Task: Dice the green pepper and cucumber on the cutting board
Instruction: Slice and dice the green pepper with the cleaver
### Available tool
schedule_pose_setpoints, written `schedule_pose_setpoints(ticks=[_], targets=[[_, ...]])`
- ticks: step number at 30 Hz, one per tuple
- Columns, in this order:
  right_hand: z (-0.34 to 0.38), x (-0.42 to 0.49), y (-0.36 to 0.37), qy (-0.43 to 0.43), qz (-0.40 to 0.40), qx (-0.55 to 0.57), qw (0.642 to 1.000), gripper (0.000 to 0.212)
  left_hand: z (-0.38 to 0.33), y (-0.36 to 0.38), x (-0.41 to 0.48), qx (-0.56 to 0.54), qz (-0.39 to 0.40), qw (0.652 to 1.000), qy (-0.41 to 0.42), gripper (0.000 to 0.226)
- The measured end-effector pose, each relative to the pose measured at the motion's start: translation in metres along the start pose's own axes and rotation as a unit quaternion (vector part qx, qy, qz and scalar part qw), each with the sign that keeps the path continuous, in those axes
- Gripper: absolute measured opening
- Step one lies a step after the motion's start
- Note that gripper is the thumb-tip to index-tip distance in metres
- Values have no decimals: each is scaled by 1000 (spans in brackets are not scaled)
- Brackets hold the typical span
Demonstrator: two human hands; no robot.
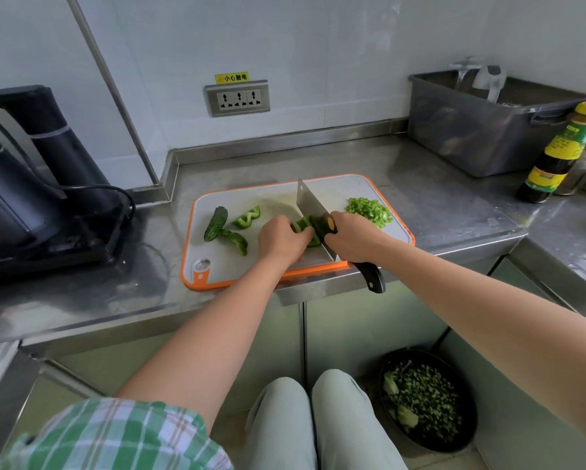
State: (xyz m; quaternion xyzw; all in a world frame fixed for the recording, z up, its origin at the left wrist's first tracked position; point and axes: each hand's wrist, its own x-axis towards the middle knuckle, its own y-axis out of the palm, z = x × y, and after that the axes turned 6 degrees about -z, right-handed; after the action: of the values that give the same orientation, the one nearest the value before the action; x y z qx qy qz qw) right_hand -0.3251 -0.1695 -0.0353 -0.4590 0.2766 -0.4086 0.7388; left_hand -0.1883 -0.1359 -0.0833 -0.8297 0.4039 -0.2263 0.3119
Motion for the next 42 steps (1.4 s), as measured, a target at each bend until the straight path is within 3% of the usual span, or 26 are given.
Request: schedule_pose_setpoints(ticks=[3, 6, 12, 17, 27, 29, 31, 34, 42], targets=[[1, 2, -3, 11, 2, 17, 1000, 20, 7, -5, -3, 27, 24, 997, 73, 28], [1, 2, -4, 14, 7, 30, 999, 18, 15, -7, -1, 94, 16, 986, 135, 38], [0, -1, -7, 4, 13, 32, 999, 16, 25, -4, 2, 45, -47, 982, 178, 40], [-1, -2, -7, 2, 16, 39, 999, 11, 23, 4, -3, -2, -69, 982, 178, 65], [-2, -4, -17, 16, -12, 77, 997, 2, 27, 6, -4, -34, -101, 978, 177, 52], [1, -5, -23, 15, -6, 77, 997, 9, 28, 6, -3, -48, -101, 980, 166, 53], [5, -7, -25, 13, 15, 65, 998, 3, 28, 7, -3, -54, -101, 979, 170, 53], [9, -8, -22, 13, 32, 33, 999, 16, 29, 7, -3, -54, -103, 977, 180, 51], [9, -8, -21, -6, 8, -16, 1000, 7, 31, 8, -3, -62, -98, 978, 174, 52]])
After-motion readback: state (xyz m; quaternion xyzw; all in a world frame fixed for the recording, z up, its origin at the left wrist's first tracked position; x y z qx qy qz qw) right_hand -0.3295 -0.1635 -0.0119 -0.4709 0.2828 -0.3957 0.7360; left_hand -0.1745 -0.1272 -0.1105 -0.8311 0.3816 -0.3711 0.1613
